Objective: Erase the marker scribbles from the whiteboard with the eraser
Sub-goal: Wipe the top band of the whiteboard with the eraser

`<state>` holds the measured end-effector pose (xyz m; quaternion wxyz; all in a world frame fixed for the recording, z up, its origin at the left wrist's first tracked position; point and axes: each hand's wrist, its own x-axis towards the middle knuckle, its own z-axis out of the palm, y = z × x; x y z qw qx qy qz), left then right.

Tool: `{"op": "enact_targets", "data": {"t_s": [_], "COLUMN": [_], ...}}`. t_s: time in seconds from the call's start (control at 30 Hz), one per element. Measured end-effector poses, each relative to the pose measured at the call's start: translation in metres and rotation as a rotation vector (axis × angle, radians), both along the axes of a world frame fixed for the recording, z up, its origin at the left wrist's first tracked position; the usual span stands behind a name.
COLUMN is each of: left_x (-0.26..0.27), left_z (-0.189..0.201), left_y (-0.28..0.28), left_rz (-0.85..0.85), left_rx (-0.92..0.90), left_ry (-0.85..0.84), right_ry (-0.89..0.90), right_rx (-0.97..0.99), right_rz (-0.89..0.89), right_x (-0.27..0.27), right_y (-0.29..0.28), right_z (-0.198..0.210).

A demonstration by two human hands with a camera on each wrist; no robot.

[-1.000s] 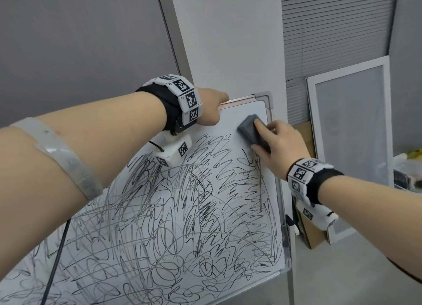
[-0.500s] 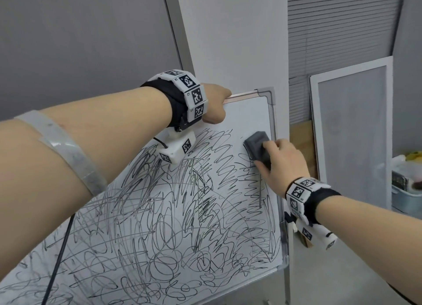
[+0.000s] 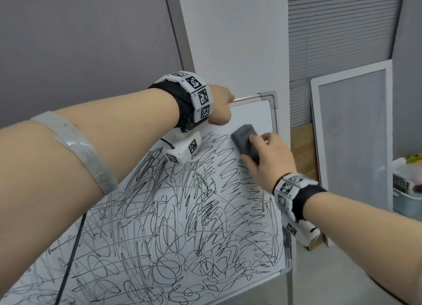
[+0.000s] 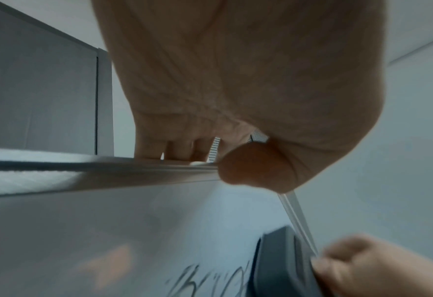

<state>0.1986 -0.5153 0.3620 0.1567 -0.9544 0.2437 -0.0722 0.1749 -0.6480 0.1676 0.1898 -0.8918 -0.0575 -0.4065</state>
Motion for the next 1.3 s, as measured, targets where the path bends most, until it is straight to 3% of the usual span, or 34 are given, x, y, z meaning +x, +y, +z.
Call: {"op": "enact_targets", "data": {"t_s": [0.13, 0.27, 0.47, 0.67, 0.77, 1.03, 1.17, 1.3], "left_x": [0.002, 0.001, 0.004, 0.008, 0.010, 0.009, 0.006, -0.001], "left_z": [-0.002, -0.004, -0.001, 0.000, -0.002, 0.007, 0.016, 0.014], "left_y": [0.000, -0.001, -0.004, 0.002, 0.001, 0.014, 0.046, 0.060], "left_rz": [0.008, 0.002, -0.024, 0.016, 0.028, -0.002, 0.049, 0.086], "left_rx": [-0.002, 0.005, 0.029, -0.009, -0.014, -0.082, -0.147, -0.122], "left_ry": [-0.005, -0.025, -0.024, -0.011, -0.001, 0.093, 0.104, 0.121], "right_ry": [-0.020, -0.092, -0.182, -0.137, -0.127, -0.269, -0.278, -0.223], "right_rx": [-0.211, -0.373, -0.192, -0.448, -0.481, -0.368, -0.389, -0.543], "right_rz": [0.095, 0.103, 0.072, 0.248, 0.277, 0.134, 0.184, 0.322], "right_x": [0.000, 0.004, 0.016, 0.011, 0.009, 0.019, 0.022, 0.021], "right_y": [0.028, 0.012, -0.005, 0.005, 0.002, 0.001, 0.004, 0.018], "right_z": [-0.020, -0.012, 0.029, -0.008, -0.013, 0.051, 0.031, -0.008]}}
